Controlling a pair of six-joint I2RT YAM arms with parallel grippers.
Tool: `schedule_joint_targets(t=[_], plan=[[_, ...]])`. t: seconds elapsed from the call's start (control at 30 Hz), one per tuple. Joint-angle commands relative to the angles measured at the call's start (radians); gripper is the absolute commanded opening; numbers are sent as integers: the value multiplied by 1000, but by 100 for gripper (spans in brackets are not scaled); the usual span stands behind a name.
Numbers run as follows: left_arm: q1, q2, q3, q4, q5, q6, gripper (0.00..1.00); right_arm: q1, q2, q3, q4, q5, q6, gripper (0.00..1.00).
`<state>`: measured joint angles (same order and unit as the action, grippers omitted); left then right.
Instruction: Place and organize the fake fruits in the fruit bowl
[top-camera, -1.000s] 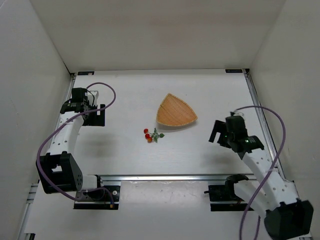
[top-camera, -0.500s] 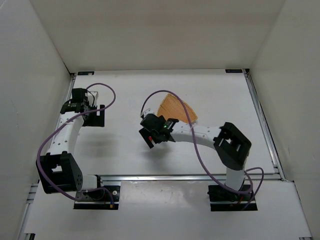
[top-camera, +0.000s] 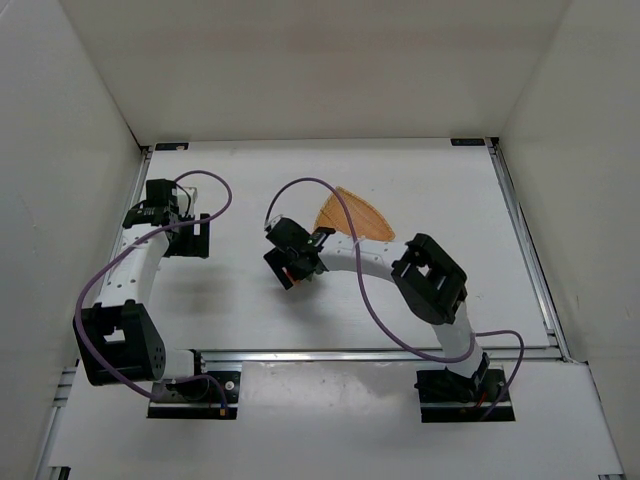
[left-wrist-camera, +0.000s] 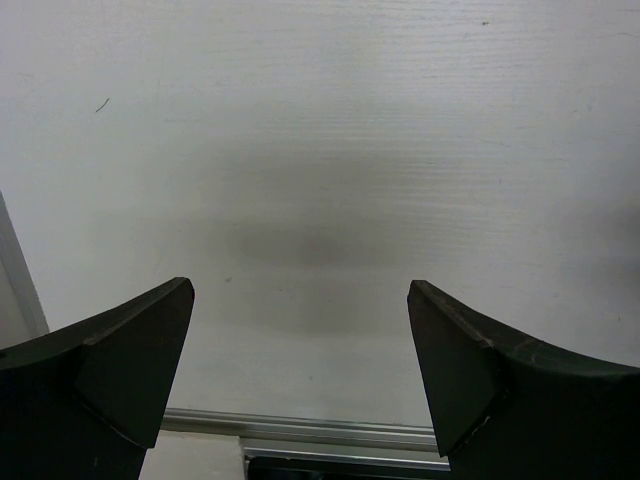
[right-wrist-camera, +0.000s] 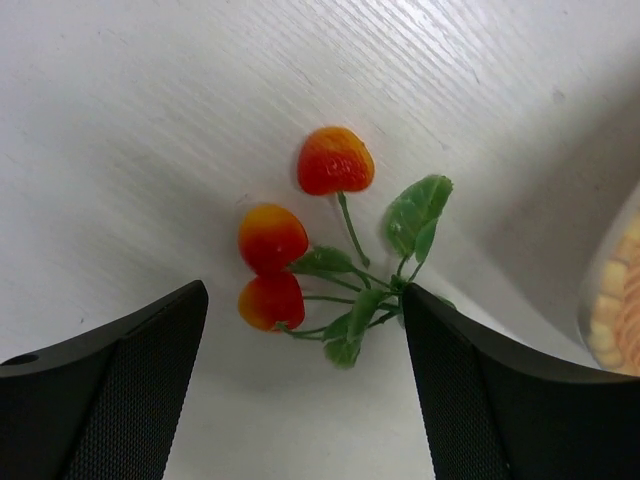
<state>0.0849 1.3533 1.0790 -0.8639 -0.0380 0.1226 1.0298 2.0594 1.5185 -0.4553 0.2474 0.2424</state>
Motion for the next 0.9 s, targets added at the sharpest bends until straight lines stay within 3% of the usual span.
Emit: schedule_joint_targets(t=[0.0,0.2,0.47,0.67,0.77,0.87], plan=[[-2,-13,-4,3,-8,0,100,3,45,72,-31,-3,-34,82],[-2,-3,-4,3,-17,0,100,3,81,101,-85,-3,-17,69],[-2,-3,-4,3,-17,0,100,15,28,43,-85,-3,5,36],[-2,6,-4,3,-17,0,100,49,-44,-10,-85,-3,17,24],[-2,6,-4,3,-17,0,100,49,-91,-52,-75,-3,43,13],[-2,6,-4,3,-17,0,100,49,-146,-75,-75,-3,52,12]])
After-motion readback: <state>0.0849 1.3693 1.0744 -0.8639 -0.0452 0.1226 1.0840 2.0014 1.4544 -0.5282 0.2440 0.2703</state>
